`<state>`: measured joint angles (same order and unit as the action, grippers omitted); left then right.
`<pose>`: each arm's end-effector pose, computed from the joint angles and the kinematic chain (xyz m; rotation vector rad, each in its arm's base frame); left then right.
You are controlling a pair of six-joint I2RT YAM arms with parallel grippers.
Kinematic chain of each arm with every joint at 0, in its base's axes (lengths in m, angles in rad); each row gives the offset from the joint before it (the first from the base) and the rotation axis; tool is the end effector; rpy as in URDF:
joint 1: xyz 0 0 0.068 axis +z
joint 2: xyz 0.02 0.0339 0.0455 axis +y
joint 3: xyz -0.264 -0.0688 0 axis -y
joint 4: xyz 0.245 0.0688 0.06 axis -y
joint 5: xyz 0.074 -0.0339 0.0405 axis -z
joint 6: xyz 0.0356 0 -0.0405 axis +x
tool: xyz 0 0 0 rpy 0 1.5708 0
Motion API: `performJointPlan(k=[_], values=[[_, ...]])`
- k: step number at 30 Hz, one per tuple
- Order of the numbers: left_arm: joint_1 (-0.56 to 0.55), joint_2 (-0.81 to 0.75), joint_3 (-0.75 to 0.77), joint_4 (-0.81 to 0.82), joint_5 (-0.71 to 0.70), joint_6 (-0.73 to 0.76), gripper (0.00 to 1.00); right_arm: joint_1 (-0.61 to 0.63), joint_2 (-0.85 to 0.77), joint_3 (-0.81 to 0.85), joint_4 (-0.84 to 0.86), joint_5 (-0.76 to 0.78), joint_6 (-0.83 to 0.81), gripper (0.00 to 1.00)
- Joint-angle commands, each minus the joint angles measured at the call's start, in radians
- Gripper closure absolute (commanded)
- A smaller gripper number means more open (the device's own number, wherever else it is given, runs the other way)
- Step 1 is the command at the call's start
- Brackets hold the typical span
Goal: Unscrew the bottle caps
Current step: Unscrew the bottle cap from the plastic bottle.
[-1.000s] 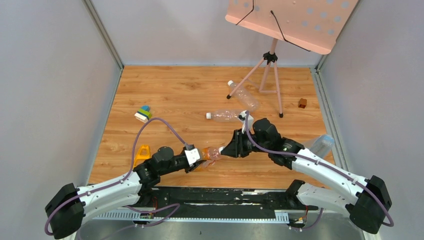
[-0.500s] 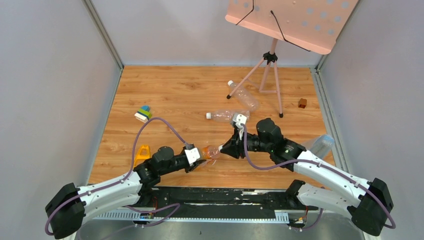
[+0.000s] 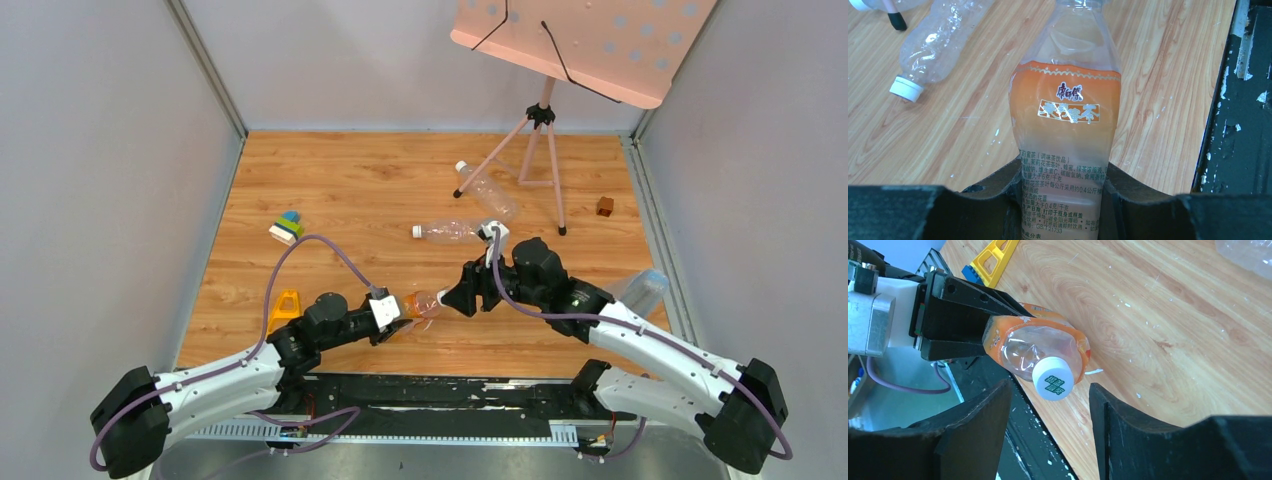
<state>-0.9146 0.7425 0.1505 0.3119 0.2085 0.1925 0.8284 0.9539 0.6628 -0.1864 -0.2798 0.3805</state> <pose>0.0960 -0.1367 0.1750 1.1241 1.5348 -0.6901 0.1383 0.1653 0.2663 -0.6678 2.0889 1.0088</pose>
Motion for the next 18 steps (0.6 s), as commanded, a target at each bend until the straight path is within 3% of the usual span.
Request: performJointPlan(k=[1,14,18], values=[[-0.003,0.001,0.02,0.041,0.014,0.001,1.0,-0.001,-0.005,0.026,0.019,0.006,0.107,0.41],[-0.003,-0.012,0.016,0.039,0.018,-0.002,1.0,-0.016,0.091,0.042,0.037,-0.062,0.122,0.53],[-0.002,-0.012,0.015,0.039,0.019,-0.002,1.0,-0.025,0.079,0.041,0.051,-0.066,0.123,0.52]])
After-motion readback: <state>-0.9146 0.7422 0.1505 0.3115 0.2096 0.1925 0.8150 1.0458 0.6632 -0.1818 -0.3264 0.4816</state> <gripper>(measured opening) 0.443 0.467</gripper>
